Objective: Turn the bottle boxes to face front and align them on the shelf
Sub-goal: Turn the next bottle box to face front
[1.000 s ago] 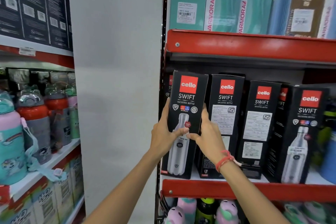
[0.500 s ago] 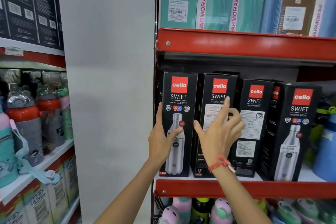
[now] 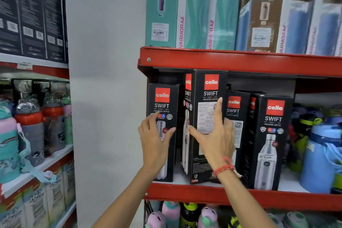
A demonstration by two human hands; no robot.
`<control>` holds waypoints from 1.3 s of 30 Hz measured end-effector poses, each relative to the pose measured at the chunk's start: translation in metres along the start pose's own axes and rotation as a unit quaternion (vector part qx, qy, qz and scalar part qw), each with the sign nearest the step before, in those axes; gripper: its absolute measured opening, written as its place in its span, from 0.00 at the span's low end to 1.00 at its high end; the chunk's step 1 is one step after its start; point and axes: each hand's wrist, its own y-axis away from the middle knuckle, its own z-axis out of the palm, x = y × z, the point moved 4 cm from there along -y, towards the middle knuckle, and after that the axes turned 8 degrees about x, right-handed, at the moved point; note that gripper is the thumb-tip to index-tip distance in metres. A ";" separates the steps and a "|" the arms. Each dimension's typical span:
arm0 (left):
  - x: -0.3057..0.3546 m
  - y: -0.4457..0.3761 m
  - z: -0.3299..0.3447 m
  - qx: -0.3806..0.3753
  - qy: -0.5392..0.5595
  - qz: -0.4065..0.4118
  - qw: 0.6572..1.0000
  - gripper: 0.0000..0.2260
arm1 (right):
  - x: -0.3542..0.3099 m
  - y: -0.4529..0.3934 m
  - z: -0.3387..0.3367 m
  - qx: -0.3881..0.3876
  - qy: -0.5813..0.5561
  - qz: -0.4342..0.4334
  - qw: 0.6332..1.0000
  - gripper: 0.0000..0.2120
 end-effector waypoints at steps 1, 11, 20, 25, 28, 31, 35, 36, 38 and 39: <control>0.009 0.003 0.002 -0.017 0.020 -0.005 1.000 0.28 | 0.002 -0.001 -0.009 -0.014 -0.005 -0.006 1.000 0.53; 0.079 0.063 -0.018 -0.330 0.216 -0.107 0.913 0.33 | 0.036 0.005 -0.102 -0.237 -0.311 0.011 0.920 0.52; 0.074 0.061 -0.003 -0.212 0.182 -0.036 0.959 0.43 | 0.030 -0.021 -0.091 -0.328 -0.372 0.002 0.868 0.47; 0.059 0.045 0.018 -0.152 0.136 -0.016 0.979 0.45 | 0.032 -0.028 -0.063 -0.283 -0.367 -0.017 0.886 0.50; 0.048 0.040 0.031 -0.129 0.114 -0.012 0.985 0.46 | 0.039 -0.029 -0.045 -0.264 -0.362 -0.017 0.894 0.50; 0.028 0.036 0.045 -0.151 0.111 -0.027 0.982 0.47 | 0.045 -0.030 -0.029 -0.254 -0.352 -0.014 0.901 0.50; 0.005 0.037 0.062 -0.157 0.104 -0.034 0.982 0.49 | 0.056 -0.027 -0.008 -0.242 -0.335 -0.005 0.911 0.50; -0.001 0.037 0.067 -0.152 0.094 -0.036 0.983 0.49 | 0.058 -0.028 -0.003 -0.238 -0.330 -0.003 0.913 0.50; -0.008 0.035 0.074 -0.144 0.065 -0.046 0.986 0.48 | 0.058 -0.030 0.004 -0.225 -0.321 0.001 0.920 0.49; -0.009 0.035 0.076 -0.141 0.046 -0.050 0.988 0.47 | 0.058 -0.031 0.007 -0.212 -0.314 0.004 0.926 0.48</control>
